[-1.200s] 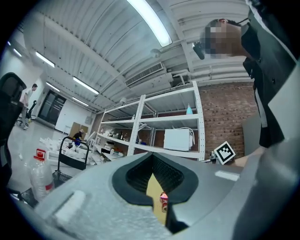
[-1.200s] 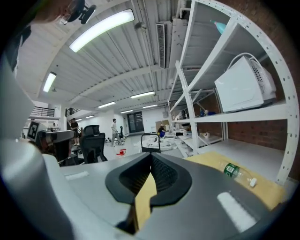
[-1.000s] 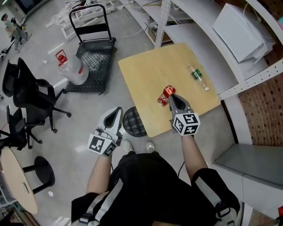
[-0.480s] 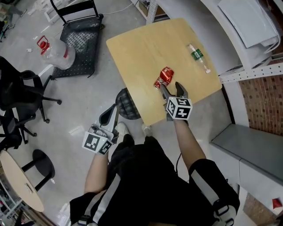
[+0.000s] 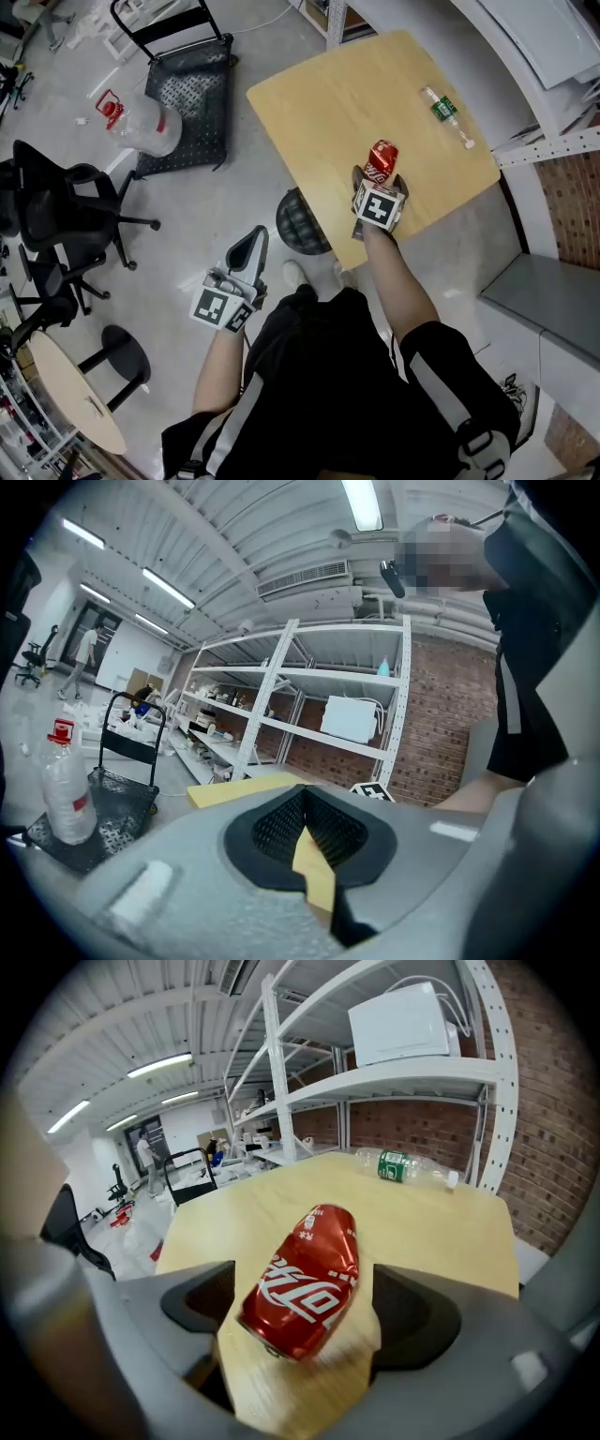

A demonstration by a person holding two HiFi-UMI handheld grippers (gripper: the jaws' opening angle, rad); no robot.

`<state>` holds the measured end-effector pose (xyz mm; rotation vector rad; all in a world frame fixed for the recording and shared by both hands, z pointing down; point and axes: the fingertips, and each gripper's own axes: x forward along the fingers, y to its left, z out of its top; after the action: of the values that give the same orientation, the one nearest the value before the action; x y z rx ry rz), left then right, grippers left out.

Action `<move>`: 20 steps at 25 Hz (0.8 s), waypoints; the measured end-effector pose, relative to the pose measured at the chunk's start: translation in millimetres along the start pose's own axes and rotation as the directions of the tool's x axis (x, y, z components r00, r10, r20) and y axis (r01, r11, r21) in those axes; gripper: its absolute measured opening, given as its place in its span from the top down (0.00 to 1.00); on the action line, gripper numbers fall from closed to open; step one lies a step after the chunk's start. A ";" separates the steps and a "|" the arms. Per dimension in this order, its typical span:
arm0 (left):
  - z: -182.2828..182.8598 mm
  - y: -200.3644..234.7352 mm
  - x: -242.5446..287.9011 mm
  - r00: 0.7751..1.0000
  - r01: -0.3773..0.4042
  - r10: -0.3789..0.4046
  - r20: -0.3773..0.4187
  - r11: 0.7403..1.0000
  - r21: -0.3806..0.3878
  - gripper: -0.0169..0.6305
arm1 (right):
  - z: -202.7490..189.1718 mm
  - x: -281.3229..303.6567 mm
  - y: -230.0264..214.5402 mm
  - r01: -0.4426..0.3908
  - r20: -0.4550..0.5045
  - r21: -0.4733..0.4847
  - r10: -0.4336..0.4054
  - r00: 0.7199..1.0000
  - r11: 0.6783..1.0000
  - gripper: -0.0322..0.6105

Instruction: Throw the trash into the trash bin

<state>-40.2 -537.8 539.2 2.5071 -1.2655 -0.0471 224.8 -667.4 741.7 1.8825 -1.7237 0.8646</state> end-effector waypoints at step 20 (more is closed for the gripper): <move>-9.1 -9.2 -2.6 0.997 0.055 -0.055 -0.056 0.998 -0.006 0.97 | -23.3 2.1 -10.7 -0.011 -0.045 -0.028 0.009 0.999 1.000 0.49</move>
<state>-33.0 -528.1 544.7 2.5206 -1.1729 0.0076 231.9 -651.4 760.6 1.8242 -1.7113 0.8752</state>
